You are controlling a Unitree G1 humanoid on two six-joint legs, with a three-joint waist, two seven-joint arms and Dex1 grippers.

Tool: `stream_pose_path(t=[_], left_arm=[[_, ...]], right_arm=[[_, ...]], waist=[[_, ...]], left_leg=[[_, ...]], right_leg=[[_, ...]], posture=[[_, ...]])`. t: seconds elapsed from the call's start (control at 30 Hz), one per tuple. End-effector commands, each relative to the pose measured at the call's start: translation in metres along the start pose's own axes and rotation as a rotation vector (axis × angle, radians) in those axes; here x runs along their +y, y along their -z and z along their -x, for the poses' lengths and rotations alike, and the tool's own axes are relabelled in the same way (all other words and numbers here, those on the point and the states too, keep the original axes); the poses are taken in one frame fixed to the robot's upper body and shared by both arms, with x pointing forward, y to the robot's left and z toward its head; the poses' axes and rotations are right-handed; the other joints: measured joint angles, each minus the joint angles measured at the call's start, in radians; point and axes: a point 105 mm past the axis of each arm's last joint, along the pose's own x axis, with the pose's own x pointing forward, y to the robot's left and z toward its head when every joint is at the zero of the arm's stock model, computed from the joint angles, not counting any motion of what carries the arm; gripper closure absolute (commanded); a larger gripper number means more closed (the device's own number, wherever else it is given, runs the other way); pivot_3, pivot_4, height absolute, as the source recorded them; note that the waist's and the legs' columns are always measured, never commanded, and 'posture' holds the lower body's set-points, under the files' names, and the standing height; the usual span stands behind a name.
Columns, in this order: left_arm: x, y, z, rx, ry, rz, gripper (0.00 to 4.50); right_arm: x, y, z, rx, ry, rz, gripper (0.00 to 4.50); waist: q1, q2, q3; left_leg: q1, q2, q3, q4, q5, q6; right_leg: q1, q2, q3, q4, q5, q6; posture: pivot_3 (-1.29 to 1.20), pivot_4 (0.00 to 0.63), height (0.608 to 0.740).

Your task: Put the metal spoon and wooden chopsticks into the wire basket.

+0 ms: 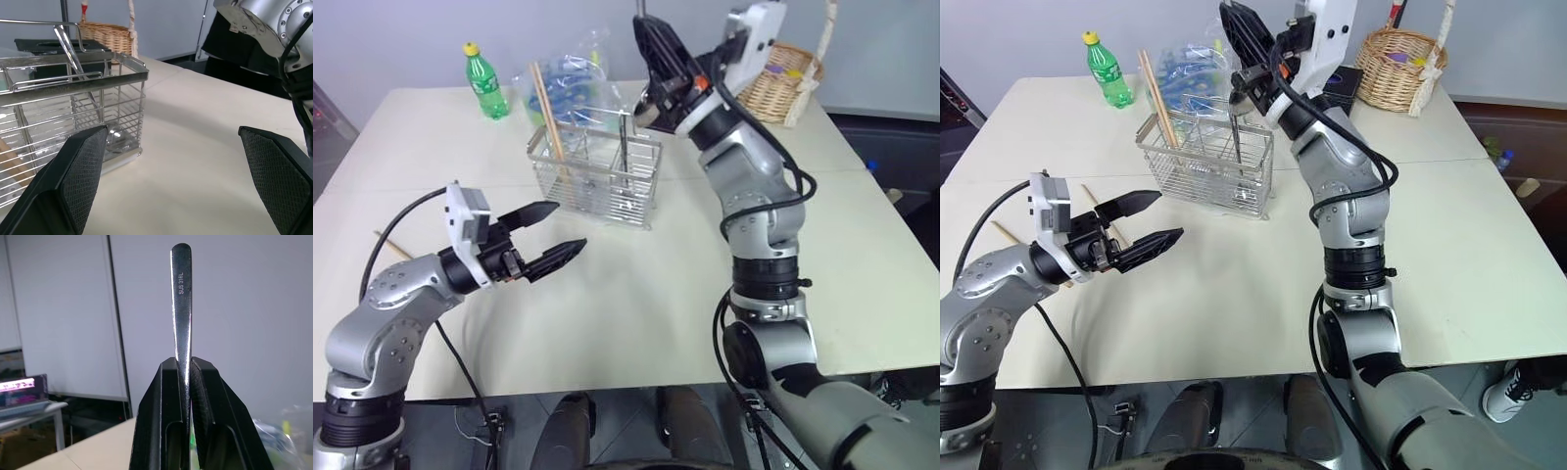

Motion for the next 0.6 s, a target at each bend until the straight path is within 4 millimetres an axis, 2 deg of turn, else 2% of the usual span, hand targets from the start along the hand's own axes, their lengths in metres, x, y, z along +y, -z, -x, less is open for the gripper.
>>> stream_pose_path(t=[0.03, 0.3, 0.6], left_arm=[[-0.001, -0.013, 0.003, -0.041, -0.017, -0.036, 0.00], [0.000, -0.014, 0.003, -0.056, -0.051, -0.043, 0.00], [-0.001, -0.013, 0.004, -0.064, -0.074, -0.040, 0.00]], right_arm=[[0.006, 0.007, -0.002, -0.042, -0.032, -0.031, 4.41], [0.001, 0.041, -0.002, -0.013, -0.040, -0.031, 4.41], [-0.008, 0.060, -0.001, 0.010, -0.022, 0.023, 4.41]], waist=[[-0.001, 0.000, 0.000], [-0.001, 0.000, 0.000], [-0.002, 0.000, 0.000]], left_leg=[[0.000, 0.000, 0.000, 0.000, 0.000, 0.000], [0.000, 0.000, 0.000, 0.000, 0.000, 0.000], [0.001, 0.000, 0.000, -0.001, 0.000, 0.000]], right_leg=[[0.000, 0.000, 0.000, 0.000, 0.000, 0.000], [0.000, 0.000, 0.000, 0.000, 0.000, 0.000], [0.000, 0.000, 0.000, 0.000, 0.000, 0.000]], posture=[[0.00, 0.150, 0.740], [0.00, 0.150, 0.740], [0.00, 0.150, 0.740]])
